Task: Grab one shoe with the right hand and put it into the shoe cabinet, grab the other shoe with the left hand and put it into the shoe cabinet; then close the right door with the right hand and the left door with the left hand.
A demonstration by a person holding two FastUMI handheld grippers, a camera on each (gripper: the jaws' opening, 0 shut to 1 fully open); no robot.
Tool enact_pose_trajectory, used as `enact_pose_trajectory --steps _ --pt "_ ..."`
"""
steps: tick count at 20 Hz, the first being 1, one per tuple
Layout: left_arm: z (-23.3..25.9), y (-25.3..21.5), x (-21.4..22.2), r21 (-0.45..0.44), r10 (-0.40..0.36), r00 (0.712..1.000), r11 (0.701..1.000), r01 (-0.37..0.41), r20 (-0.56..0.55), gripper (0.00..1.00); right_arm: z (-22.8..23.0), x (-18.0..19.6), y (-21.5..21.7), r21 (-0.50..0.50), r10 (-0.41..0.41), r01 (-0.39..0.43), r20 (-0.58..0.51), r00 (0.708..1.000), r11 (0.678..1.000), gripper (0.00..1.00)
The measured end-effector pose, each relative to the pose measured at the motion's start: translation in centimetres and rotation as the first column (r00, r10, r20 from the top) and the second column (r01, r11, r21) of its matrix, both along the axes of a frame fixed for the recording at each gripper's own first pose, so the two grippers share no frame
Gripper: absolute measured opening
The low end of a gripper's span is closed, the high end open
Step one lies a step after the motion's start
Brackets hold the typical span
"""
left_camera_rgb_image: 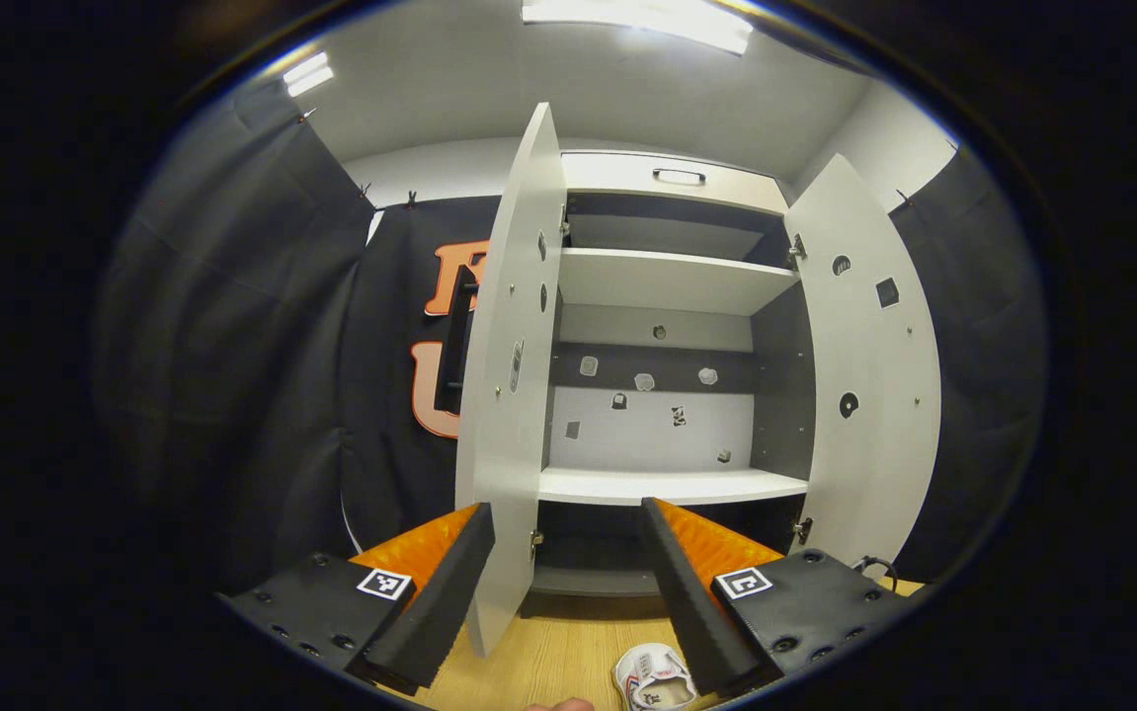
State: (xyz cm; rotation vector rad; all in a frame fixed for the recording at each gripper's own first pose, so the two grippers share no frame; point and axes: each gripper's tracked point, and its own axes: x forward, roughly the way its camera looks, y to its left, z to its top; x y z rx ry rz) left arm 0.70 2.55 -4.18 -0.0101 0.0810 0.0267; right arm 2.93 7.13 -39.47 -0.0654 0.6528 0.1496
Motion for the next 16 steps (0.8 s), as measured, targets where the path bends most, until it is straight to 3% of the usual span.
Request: enact_pose_trajectory --steps 5,14,16 --pt "-0.7 -1.0 0.7 -0.024 -0.019 1.0 1.0 0.019 -0.004 0.96 8.8 2.1 0.6 0.025 0.033 -0.037 0.153 0.988 0.999 0.0" --pt "-1.5 -2.0 1.1 -0.01 -0.035 0.999 0.999 0.035 -0.01 0.96 26.8 9.4 0.6 0.06 0.029 -0.054 0.362 0.932 0.997 0.0" --pt "-1.3 -2.0 1.0 0.011 -0.038 0.999 0.999 0.038 -0.004 0.96 29.3 14.3 0.6 0.06 0.028 -0.055 0.386 0.922 0.997 0.0"
